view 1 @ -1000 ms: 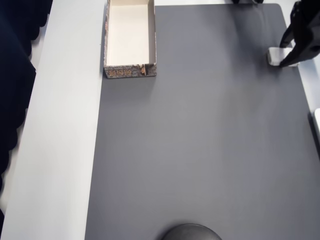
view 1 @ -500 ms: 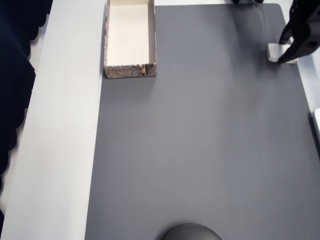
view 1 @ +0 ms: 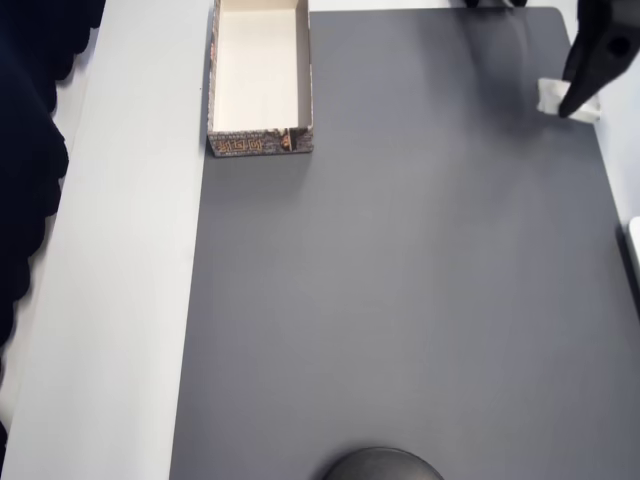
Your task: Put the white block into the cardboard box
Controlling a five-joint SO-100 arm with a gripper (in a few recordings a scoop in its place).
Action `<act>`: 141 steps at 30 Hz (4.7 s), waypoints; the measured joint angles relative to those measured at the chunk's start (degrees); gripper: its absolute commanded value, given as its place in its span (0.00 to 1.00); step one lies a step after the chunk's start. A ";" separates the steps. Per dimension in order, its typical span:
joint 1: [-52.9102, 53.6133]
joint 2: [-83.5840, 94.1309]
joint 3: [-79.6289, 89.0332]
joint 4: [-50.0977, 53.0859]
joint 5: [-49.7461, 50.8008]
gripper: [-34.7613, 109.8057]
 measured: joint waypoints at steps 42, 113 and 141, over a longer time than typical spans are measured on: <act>62.49 -18.63 -41.57 12.57 -15.56 0.23; 78.13 -68.55 -89.38 12.57 7.12 0.23; 78.13 -69.26 -89.47 10.99 11.87 0.40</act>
